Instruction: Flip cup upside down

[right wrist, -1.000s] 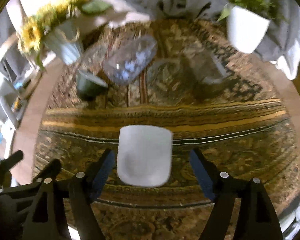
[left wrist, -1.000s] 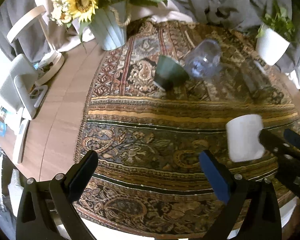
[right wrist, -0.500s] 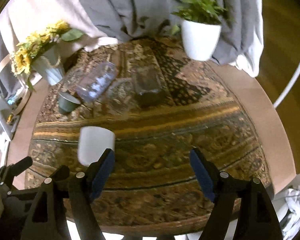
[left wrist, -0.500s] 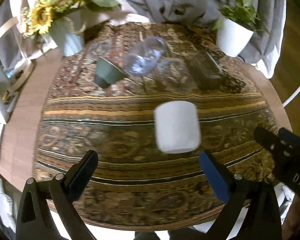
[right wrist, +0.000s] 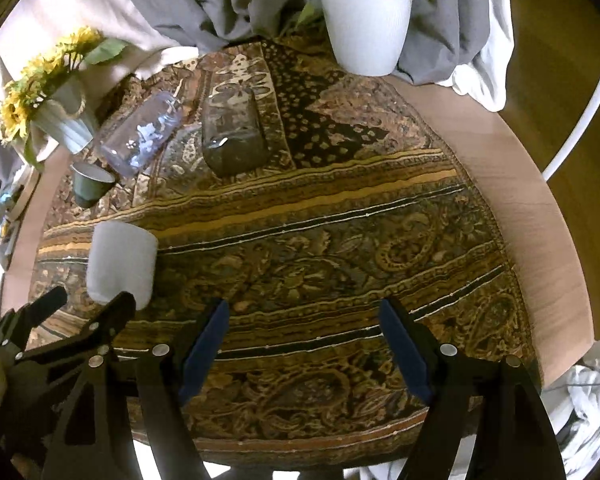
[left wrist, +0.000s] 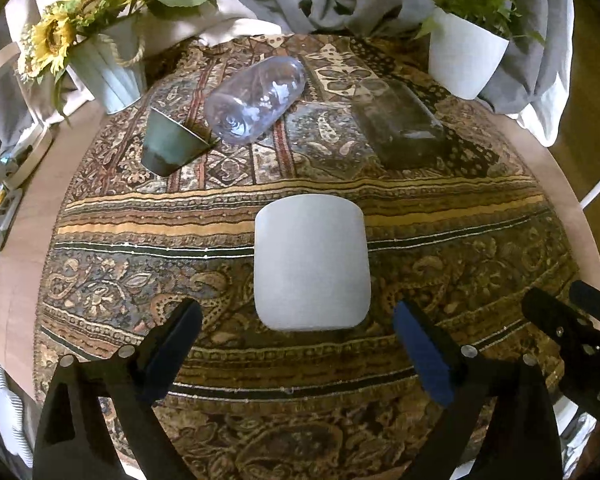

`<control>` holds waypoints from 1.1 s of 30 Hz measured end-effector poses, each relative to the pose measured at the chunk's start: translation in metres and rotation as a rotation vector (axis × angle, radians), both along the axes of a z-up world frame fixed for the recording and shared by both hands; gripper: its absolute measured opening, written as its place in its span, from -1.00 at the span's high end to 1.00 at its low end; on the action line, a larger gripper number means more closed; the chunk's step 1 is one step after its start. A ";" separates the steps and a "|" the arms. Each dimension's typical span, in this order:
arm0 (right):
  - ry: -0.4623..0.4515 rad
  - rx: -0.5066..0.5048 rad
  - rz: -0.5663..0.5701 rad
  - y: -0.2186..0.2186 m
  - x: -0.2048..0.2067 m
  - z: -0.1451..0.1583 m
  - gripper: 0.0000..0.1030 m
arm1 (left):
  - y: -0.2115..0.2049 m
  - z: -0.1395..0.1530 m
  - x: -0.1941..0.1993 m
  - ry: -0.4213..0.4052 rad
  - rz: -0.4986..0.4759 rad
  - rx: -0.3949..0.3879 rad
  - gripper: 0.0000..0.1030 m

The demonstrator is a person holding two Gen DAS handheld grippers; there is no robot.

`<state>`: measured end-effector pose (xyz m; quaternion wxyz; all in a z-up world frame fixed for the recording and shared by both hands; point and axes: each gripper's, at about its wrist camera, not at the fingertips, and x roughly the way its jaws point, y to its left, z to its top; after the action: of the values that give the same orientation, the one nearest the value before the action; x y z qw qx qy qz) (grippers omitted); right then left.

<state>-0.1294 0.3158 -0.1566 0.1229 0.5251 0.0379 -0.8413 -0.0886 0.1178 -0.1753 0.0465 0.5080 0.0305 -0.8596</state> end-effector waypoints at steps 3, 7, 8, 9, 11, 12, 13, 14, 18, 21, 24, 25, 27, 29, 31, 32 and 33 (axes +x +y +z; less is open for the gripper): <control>-0.007 -0.003 0.007 0.000 -0.002 -0.003 -0.50 | 0.000 -0.005 -0.003 -0.008 0.002 0.000 -0.77; -0.011 -0.001 0.016 0.000 -0.003 -0.007 -0.50 | 0.001 -0.011 -0.006 -0.020 0.003 0.005 -0.52; -0.012 0.000 0.017 0.000 -0.004 -0.007 -0.50 | 0.002 -0.011 -0.006 -0.021 0.002 0.008 -0.49; -0.014 -0.002 0.017 0.001 -0.004 -0.008 -0.51 | 0.003 -0.012 -0.006 -0.021 0.001 0.009 -0.40; -0.016 0.000 0.017 0.001 -0.005 -0.008 -0.51 | 0.004 -0.013 -0.007 -0.022 -0.011 0.016 -0.26; -0.016 -0.001 0.014 0.002 -0.005 -0.008 -0.51 | 0.005 -0.012 -0.007 -0.020 -0.010 0.015 -0.26; -0.016 -0.002 0.015 0.002 -0.005 -0.008 -0.51 | 0.006 -0.012 -0.007 -0.019 -0.009 0.012 -0.26; -0.015 0.000 0.015 0.002 -0.005 -0.008 -0.50 | 0.006 -0.012 -0.007 -0.018 -0.008 0.012 -0.26; -0.009 -0.005 0.012 0.004 -0.006 -0.005 -0.50 | 0.006 -0.008 -0.006 -0.023 -0.011 0.013 -0.26; -0.008 -0.016 0.012 0.003 -0.007 -0.002 -0.51 | 0.006 -0.002 -0.006 -0.023 -0.013 0.016 -0.26; -0.009 -0.032 0.014 0.002 -0.007 0.001 -0.50 | 0.005 0.006 -0.007 -0.028 0.004 0.021 -0.25; -0.010 -0.038 0.014 0.001 -0.007 0.002 -0.50 | 0.004 0.008 -0.007 -0.029 0.004 0.023 -0.25; -0.010 -0.055 0.013 0.001 -0.007 0.005 -0.50 | 0.003 0.013 -0.009 -0.034 0.002 0.026 -0.25; -0.006 -0.065 0.013 -0.001 -0.008 0.008 -0.51 | 0.003 0.015 -0.010 -0.039 0.002 0.028 -0.25; -0.001 -0.075 0.011 -0.002 -0.009 0.011 -0.51 | 0.001 0.017 -0.014 -0.047 0.001 0.039 -0.25; -0.002 -0.085 0.009 -0.002 -0.010 0.013 -0.51 | 0.000 0.018 -0.016 -0.047 0.002 0.049 -0.25; -0.001 -0.091 0.007 -0.003 -0.011 0.014 -0.51 | -0.001 0.019 -0.018 -0.046 0.002 0.050 -0.25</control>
<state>-0.1407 0.3132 -0.1430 0.1498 0.5192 0.0015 -0.8414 -0.1066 0.1170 -0.1566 0.0353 0.5286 0.0511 -0.8466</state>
